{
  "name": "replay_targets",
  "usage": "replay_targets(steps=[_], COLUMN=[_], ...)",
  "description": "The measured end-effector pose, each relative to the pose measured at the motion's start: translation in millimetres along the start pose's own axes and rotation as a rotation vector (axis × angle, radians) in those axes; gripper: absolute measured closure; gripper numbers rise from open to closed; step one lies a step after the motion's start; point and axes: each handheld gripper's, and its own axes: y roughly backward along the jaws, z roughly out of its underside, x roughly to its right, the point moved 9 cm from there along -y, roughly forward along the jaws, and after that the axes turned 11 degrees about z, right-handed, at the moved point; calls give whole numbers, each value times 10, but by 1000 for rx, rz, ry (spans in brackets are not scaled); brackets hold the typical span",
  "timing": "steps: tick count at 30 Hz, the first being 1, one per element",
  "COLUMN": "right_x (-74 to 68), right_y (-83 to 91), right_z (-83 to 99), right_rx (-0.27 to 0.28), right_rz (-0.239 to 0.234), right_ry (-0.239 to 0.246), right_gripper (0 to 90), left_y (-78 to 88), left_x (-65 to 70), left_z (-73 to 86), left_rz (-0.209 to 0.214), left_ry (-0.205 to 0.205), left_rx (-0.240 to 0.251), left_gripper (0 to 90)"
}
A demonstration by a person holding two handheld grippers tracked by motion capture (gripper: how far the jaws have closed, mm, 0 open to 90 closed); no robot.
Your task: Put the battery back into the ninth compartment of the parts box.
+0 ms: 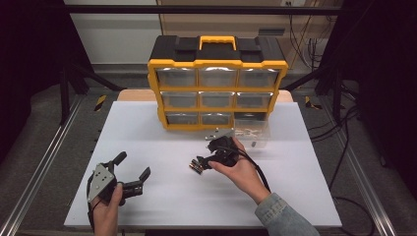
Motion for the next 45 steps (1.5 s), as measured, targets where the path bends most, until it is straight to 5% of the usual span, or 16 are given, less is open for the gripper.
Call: replay_targets(steps=[15,45], right_x=[-83,-244], right_y=[-141,-364], right_z=[167,272], right_rx=[-96,-131], right_rz=[-38,-108], right_ry=[35,36], right_gripper=[430,734], left_y=[1,-13], left_x=[5,23], left_z=[-2,0], left_rz=[2,11], left_ry=[-3,-8], left_rx=[-1,-4], left_gripper=[18,19])
